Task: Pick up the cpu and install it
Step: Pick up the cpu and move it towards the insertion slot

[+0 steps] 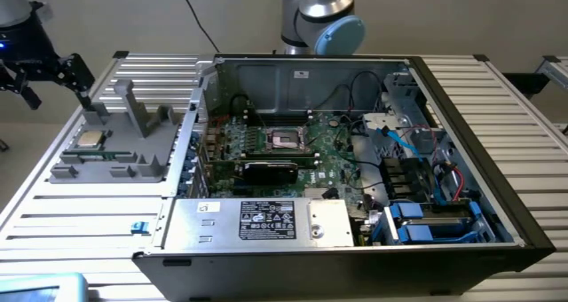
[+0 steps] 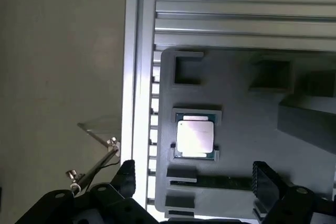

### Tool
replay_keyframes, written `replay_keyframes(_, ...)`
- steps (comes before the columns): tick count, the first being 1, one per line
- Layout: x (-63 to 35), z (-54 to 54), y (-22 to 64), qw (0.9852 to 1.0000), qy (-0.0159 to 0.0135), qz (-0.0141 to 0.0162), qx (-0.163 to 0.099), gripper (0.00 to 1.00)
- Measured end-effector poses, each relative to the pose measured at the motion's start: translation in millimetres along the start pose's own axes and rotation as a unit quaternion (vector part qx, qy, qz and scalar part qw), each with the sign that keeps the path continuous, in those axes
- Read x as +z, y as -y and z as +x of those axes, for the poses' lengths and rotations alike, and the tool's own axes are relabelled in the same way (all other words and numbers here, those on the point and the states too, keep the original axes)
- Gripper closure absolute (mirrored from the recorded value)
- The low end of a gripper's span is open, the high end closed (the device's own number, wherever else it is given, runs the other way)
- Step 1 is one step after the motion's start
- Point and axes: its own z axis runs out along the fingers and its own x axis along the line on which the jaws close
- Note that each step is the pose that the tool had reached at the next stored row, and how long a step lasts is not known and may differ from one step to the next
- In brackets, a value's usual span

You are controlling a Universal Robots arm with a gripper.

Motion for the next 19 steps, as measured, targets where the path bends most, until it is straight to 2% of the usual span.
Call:
replay_keyframes(7,11.6,-6.3,0.7,1.0000,0.0000,0.0000,0.001,0.03)
replay_keyframes(18,31.6,-7.5,0.9,1.0000,-0.0001,0.0000,0.002,0.03)
replay_keyframes(19,33.4,-7.9,0.9,1.0000,-0.0001,0.0000,0.002,0.05)
